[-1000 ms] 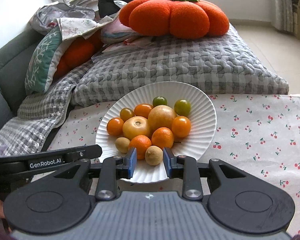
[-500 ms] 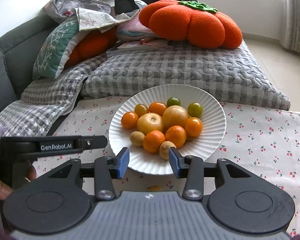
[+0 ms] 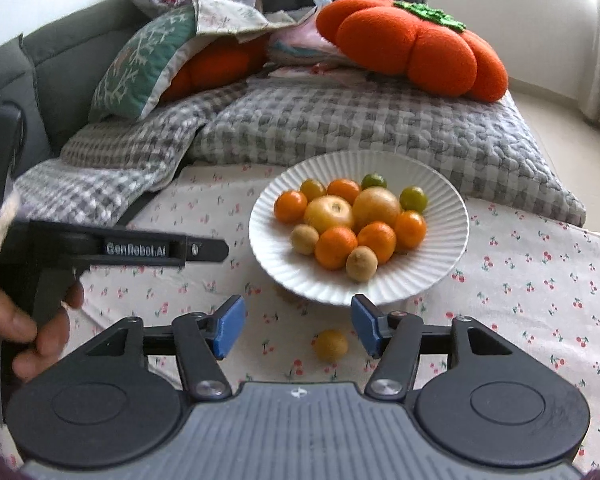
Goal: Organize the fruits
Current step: 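Withdraw both open tools toward the last fruits on the cloth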
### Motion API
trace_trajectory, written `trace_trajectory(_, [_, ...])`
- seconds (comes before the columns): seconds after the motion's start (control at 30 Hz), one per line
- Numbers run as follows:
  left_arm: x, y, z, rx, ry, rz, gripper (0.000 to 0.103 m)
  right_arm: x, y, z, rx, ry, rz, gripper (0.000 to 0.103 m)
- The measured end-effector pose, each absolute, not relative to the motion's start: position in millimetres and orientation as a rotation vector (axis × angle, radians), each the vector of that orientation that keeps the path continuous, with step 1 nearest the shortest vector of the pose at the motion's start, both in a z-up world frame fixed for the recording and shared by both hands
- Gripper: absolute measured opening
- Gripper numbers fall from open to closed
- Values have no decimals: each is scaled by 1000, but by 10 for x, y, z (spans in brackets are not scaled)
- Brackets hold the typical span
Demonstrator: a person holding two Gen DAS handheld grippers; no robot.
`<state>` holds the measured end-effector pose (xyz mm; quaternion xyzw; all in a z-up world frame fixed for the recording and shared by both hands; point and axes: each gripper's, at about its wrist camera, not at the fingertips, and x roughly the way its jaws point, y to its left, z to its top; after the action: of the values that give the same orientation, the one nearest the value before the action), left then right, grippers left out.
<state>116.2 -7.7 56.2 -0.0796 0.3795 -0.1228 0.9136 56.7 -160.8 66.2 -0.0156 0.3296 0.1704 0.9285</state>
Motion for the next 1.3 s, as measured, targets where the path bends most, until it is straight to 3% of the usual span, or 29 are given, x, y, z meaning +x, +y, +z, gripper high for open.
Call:
trace_trajectory(0.17, [1128, -86, 521, -139, 794, -262, 38, 484, -1575, 584, -59, 709, 365, 59])
trace_trajectory(0.7, [1129, -201, 315, 8, 862, -251, 58, 448, -1473, 317, -139, 781, 387, 78])
trace_trajectory(1.03, [1212, -213, 182, 45, 888, -234, 60, 527, -1498, 81, -164, 815, 368, 85])
trace_trajectory(1.2, [1219, -339, 129, 88, 854, -239, 60, 605, -1530, 17, -173, 807, 330, 84])
trace_trajectory(1.3, [1231, -407, 131, 86, 824, -264, 59, 643, -1556, 19, -159, 774, 313, 75])
